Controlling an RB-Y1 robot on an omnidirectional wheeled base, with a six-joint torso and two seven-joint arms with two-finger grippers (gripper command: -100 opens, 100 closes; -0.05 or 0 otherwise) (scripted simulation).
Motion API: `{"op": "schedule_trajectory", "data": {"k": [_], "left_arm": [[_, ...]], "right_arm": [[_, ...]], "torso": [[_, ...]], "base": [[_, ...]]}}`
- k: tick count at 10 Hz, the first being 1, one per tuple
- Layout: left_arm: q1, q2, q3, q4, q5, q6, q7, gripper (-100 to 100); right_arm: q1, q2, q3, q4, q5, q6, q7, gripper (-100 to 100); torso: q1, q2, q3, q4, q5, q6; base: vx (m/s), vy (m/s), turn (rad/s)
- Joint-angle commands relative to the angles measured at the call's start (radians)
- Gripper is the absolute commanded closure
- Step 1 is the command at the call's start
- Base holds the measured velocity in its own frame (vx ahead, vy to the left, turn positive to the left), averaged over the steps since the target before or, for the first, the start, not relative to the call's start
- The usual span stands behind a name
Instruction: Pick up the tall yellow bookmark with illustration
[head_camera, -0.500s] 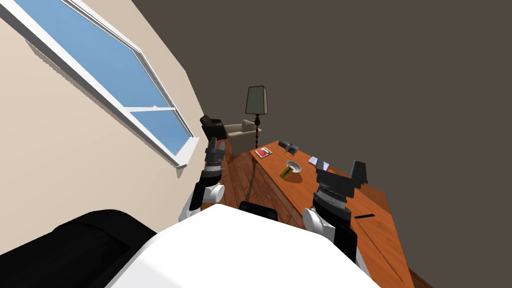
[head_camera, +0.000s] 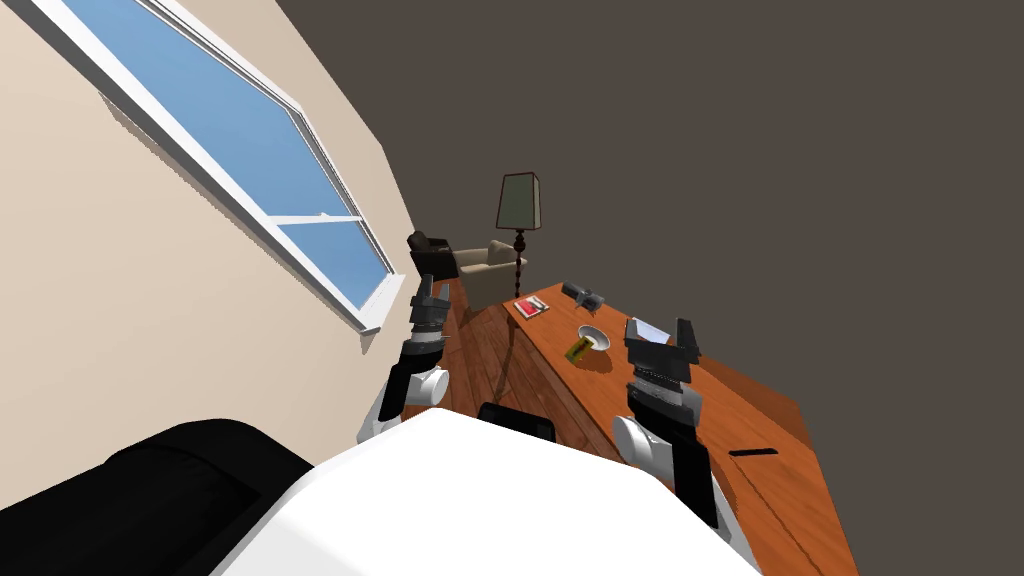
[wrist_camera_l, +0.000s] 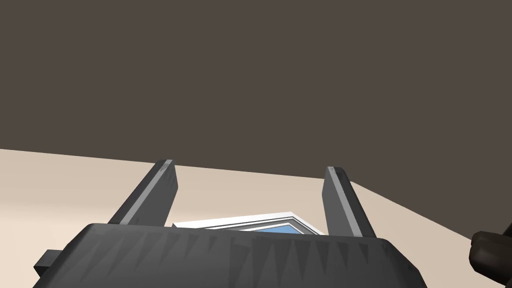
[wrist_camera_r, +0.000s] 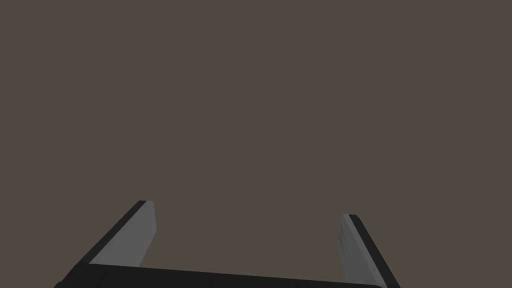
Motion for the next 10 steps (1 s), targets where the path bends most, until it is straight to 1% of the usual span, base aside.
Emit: {"op": "schedule_trajectory", "data": {"k": [1, 2, 4, 5, 6, 7, 8, 9, 10], "left_arm": [[0.000, 0.000, 0.000, 0.000, 0.000, 0.000, 0.000, 0], [0.000, 0.000, 0.000, 0.000, 0.000, 0.000, 0.000, 0], [0.000, 0.000, 0.000, 0.000, 0.000, 0.000, 0.000, 0], [0.000, 0.000, 0.000, 0.000, 0.000, 0.000, 0.000, 0], [0.000, 0.000, 0.000, 0.000, 0.000, 0.000, 0.000, 0], [0.000, 0.000, 0.000, 0.000, 0.000, 0.000, 0.000, 0], [0.000, 0.000, 0.000, 0.000, 0.000, 0.000, 0.000, 0], [0.000, 0.000, 0.000, 0.000, 0.000, 0.000, 0.000, 0], [0.000, 0.000, 0.000, 0.000, 0.000, 0.000, 0.000, 0]], "right_arm": [[-0.028, -0.043, -0.024, 0.050, -0.028, 0.041, -0.050, -100], [-0.028, -0.043, -0.024, 0.053, -0.028, 0.041, -0.054, -100], [-0.069, -0.104, -0.058, 0.113, -0.063, 0.104, -0.117, -100], [-0.069, -0.104, -0.058, 0.113, -0.063, 0.110, -0.127, -100], [-0.092, -0.138, -0.077, 0.147, -0.081, 0.150, -0.167, -100], [-0.092, -0.138, -0.077, 0.147, -0.081, 0.150, -0.169, -100], [-0.116, -0.174, -0.096, 0.183, -0.099, 0.192, -0.207, -100], [-0.116, -0.174, -0.096, 0.183, -0.099, 0.192, -0.213, -100], [-0.141, -0.211, -0.117, 0.222, -0.116, 0.237, -0.251, -100]], "torso": [[0.000, 0.000, 0.000, 0.000, 0.000, 0.000], [0.000, 0.000, 0.000, 0.000, 0.000, 0.000], [-0.001, 0.001, 0.000, 0.000, 0.000, 0.000], [-0.001, 0.000, 0.000, 0.000, 0.000, 0.000], [0.000, 0.001, 0.000, 0.000, 0.000, 0.000], [0.000, 0.000, 0.000, 0.000, 0.000, 0.000], [0.000, 0.001, 0.000, 0.000, 0.000, 0.000], [-0.001, 0.001, 0.000, 0.000, 0.000, 0.000], [-0.001, 0.001, 0.001, 0.000, 0.000, 0.000]], "base": [[0.039, 0.037, 0.051], [0.027, 0.026, 0.022], [0.032, 0.023, 0.050], [0.030, 0.023, 0.016], [0.034, 0.028, 0.028], [0.024, 0.022, 0.014], [0.022, 0.021, 0.021], [0.021, 0.019, 0.018], [0.027, 0.029, 0.025]]}}
